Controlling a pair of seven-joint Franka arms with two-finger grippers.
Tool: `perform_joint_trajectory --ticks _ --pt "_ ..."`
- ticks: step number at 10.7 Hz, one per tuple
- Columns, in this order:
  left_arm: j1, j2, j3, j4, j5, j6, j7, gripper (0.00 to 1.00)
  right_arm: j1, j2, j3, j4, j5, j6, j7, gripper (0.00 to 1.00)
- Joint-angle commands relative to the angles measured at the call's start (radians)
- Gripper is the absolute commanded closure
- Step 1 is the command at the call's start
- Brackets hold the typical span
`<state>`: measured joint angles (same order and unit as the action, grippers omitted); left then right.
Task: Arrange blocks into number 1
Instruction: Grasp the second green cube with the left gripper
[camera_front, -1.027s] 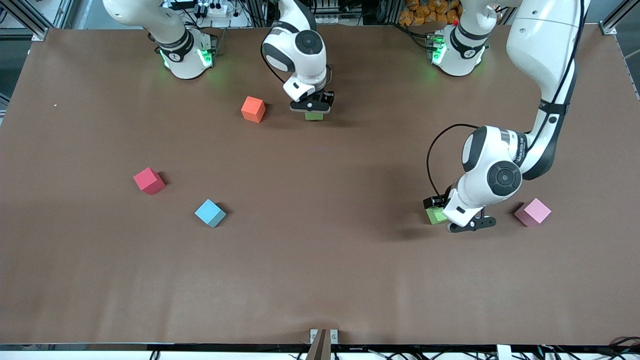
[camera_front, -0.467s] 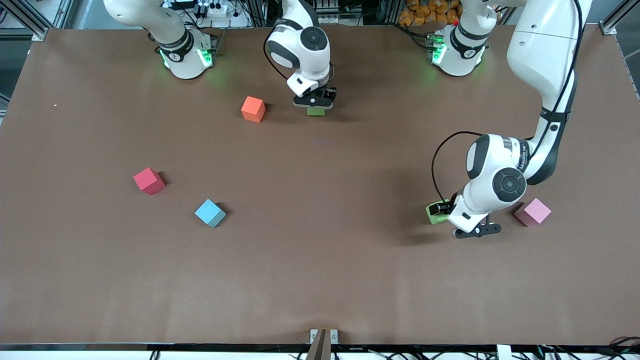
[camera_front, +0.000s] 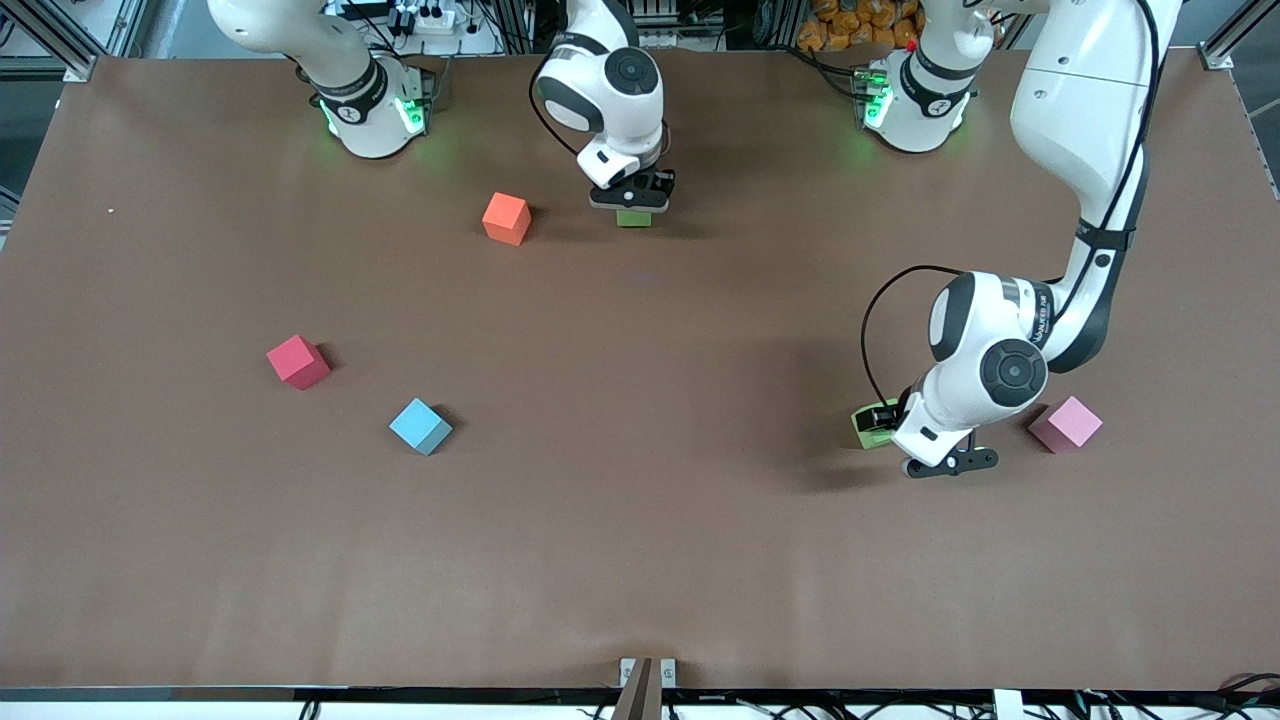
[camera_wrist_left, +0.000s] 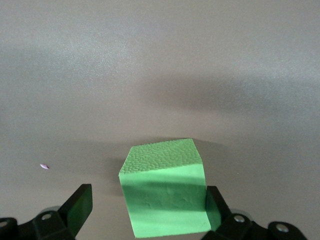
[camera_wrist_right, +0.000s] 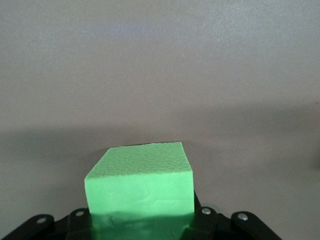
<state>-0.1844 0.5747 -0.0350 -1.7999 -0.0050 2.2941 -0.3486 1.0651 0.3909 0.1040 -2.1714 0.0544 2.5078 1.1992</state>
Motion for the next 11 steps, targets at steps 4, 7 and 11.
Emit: perform_joint_trajectory --ticks 4,7,11 --pt "-0.009 0.039 0.007 0.02 -0.026 0.027 0.025 0.55 0.016 -0.006 -0.009 -0.015 -0.039 0.016 0.023 0.88" --pt "-0.026 0.039 0.007 0.02 -0.026 0.028 0.013 1.0 0.018 -0.006 -0.009 -0.019 -0.056 0.016 0.023 0.85" --pt "-0.079 0.024 0.003 0.034 -0.027 0.025 0.002 1.0 0.018 -0.012 -0.009 -0.016 -0.054 0.005 0.052 0.0"
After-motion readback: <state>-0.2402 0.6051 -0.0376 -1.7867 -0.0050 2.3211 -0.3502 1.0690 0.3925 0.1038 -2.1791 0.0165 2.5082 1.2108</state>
